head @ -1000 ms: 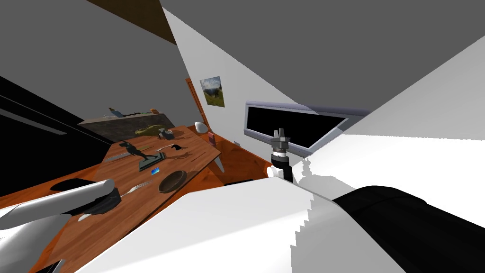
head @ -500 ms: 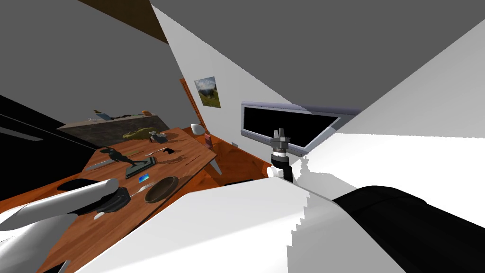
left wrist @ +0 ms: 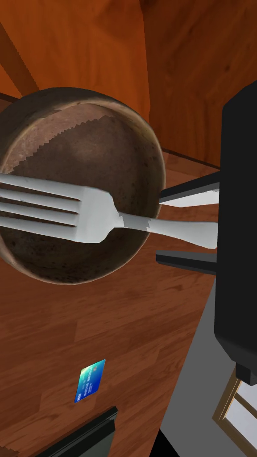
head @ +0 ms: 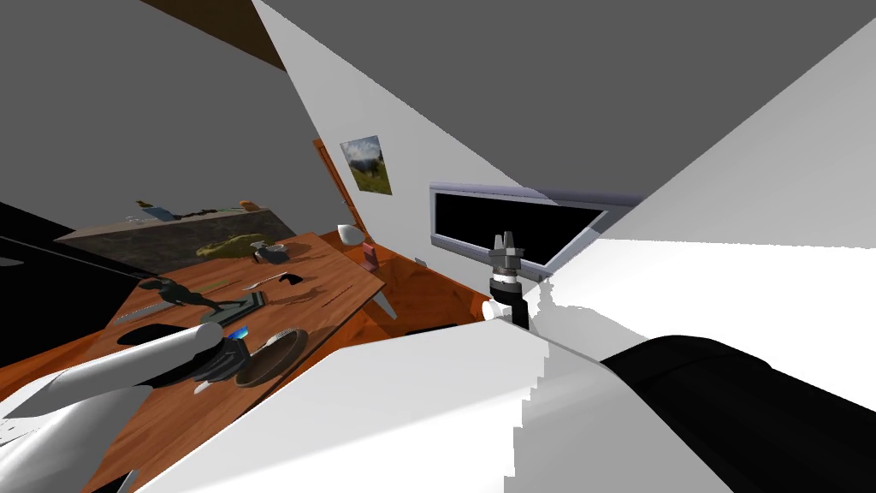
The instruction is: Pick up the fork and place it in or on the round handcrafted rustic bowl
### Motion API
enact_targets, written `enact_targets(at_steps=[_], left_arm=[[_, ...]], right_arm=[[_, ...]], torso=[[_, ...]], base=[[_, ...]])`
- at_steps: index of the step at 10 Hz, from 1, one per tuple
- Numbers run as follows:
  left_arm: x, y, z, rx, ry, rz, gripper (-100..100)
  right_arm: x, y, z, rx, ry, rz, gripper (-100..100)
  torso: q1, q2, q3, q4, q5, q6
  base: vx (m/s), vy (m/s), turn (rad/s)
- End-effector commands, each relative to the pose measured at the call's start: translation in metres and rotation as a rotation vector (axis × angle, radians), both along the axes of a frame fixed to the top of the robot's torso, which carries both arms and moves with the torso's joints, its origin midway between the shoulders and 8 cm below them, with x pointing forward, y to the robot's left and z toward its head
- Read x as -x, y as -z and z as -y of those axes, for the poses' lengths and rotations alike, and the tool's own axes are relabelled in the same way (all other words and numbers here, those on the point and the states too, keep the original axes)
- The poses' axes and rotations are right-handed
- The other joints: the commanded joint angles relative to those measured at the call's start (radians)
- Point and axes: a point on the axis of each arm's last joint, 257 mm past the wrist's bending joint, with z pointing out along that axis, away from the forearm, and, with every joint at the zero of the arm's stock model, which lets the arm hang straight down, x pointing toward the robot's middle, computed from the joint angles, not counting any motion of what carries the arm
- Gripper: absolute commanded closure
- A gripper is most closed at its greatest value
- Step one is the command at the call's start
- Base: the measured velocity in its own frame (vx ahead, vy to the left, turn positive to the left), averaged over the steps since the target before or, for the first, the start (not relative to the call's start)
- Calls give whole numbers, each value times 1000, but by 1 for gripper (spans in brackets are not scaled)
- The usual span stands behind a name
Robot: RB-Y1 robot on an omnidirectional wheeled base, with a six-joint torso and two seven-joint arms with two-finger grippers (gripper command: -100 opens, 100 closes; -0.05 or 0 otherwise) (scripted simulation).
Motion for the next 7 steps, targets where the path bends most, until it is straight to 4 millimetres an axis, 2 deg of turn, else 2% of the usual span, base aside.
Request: enact_targets(at_steps=[1,5,6,7], left_arm=[[0,0,0,0,0,0,-100],[0,0,0,0,0,0,-100],[0,0,0,0,0,0,0],[2,-16,-6,1,-23,0,-100]], right_arm=[[0,0,0,0,0,0,0],[0,0,0,0,0,0,0],[0,0,0,0,0,0,0],[0,0,0,0,0,0,0]], torso=[[0,0,0,0,0,0],[2,2,1,1,1,0],[2,2,1,1,1,0],[2,2,1,1,1,0]], base=[[5,-6,0],[0,0,0],[0,0,0],[-43,2,-132]])
